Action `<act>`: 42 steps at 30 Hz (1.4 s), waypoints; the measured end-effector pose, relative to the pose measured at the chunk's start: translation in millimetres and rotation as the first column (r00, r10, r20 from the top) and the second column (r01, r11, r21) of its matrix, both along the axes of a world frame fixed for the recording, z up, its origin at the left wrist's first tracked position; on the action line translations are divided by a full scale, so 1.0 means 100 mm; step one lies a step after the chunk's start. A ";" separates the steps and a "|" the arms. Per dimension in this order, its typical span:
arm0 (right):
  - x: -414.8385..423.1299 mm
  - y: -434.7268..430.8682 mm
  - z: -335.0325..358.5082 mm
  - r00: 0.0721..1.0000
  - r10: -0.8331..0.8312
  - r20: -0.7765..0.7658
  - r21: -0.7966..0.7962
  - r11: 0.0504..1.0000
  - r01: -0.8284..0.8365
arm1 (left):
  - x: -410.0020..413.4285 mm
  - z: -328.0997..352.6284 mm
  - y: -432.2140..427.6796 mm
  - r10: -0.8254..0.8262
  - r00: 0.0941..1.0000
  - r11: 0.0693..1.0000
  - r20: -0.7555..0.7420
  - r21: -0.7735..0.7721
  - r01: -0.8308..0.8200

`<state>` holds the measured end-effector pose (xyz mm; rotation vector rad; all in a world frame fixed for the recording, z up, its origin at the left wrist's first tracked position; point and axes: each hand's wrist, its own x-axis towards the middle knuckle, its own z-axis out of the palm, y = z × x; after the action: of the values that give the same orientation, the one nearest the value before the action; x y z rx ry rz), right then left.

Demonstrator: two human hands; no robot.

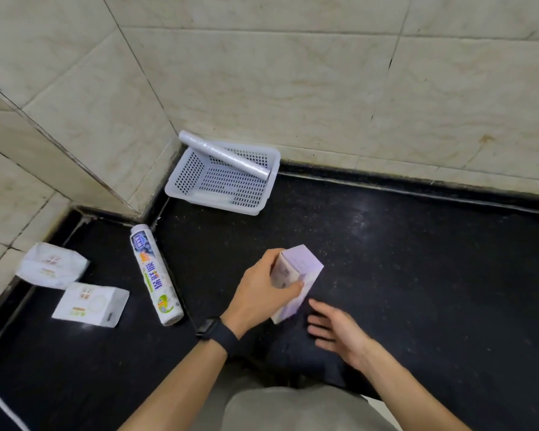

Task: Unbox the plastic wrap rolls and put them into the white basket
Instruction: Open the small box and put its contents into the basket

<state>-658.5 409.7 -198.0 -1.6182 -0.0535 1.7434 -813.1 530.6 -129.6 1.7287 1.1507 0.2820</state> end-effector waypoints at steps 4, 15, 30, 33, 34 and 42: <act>0.20 0.05 0.23 0.987 -0.008 0.163 0.245 0.969 -0.033 | -0.08 -0.01 0.05 -0.164 0.968 0.969 -0.189 0.151 0.194; -0.02 0.14 0.35 0.742 0.169 0.649 0.276 0.857 -0.436 | -0.12 -0.15 -0.11 -0.377 0.796 0.779 -0.474 0.302 0.549; 0.31 0.15 0.38 0.907 -0.111 0.407 0.406 0.911 -0.071 | -0.33 -0.30 -0.29 -0.094 0.974 0.964 -0.206 0.225 0.141; 0.33 0.11 0.31 0.813 -0.145 0.564 0.396 0.912 -0.111 | -0.30 -0.27 -0.29 -0.083 0.976 0.963 -0.201 0.237 0.131; 0.29 0.08 0.29 0.765 -0.163 0.624 0.398 0.908 -0.131 | -0.28 -0.26 -0.28 -0.092 0.974 0.960 -0.206 0.243 0.142; 0.10 0.08 0.41 0.449 -0.308 0.839 0.495 0.774 -0.395 | -0.12 -0.15 -0.16 -0.156 0.919 0.905 -0.362 0.320 0.279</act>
<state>-648.6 417.9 -156.7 -1.7747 -1.1184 0.5010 -825.3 514.1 -145.1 2.2864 1.1733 0.0677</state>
